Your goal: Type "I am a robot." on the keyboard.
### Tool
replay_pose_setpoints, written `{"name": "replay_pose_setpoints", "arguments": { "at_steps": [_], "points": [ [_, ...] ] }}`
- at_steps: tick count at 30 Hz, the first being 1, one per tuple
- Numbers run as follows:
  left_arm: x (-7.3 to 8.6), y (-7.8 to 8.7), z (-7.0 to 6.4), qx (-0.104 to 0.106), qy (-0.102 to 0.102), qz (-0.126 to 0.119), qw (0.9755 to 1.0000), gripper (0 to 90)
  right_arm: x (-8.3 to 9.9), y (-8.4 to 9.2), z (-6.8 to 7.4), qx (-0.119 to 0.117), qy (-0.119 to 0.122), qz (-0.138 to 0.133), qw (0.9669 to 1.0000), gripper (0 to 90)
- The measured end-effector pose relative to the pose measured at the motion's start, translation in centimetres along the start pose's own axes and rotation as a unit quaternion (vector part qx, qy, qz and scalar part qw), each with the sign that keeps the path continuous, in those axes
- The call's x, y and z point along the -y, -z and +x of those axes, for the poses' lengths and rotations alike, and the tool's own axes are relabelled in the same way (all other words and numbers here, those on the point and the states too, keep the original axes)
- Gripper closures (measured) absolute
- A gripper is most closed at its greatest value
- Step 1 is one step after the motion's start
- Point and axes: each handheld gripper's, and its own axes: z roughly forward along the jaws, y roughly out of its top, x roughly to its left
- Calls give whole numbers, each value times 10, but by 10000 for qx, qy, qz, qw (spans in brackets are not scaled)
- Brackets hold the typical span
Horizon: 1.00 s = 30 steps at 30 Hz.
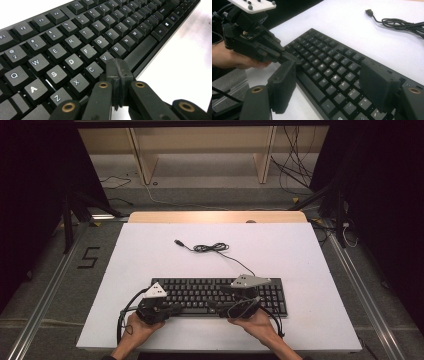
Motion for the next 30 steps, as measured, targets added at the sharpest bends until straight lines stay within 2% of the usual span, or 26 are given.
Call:
{"name": "replay_pose_setpoints", "arguments": {
  "at_steps": [2, 3, 5, 12, 19, 30],
  "points": [
    [-1, 2, -2, -62, -57, -52, 10000, 887, 0, 0, 0, 1, -2, -5, 10000, 309],
    [-2, 4, -2, -29, -50, -107, 9999, 838, 0, 0, 0, 0, -2, -8, 10000, 309],
    [-3, 8, -1, -15, -22, -235, 9997, 801, 0, 0, 0, 0, -5, -9, 10000, 308],
    [-6, 24, 7, 25, 291, -752, 9967, 620, 0, 0, 0, 0, -12, -1, 10000, 309],
    [-5, 31, 15, -105, 563, -913, 9942, 477, 0, 0, 0, 0, -18, -9, 10000, 308],
    [-5, 33, 21, -254, 743, -999, 9919, 380, 0, 0, 0, -4, -5, -5, 10000, 308]
  ]
}}
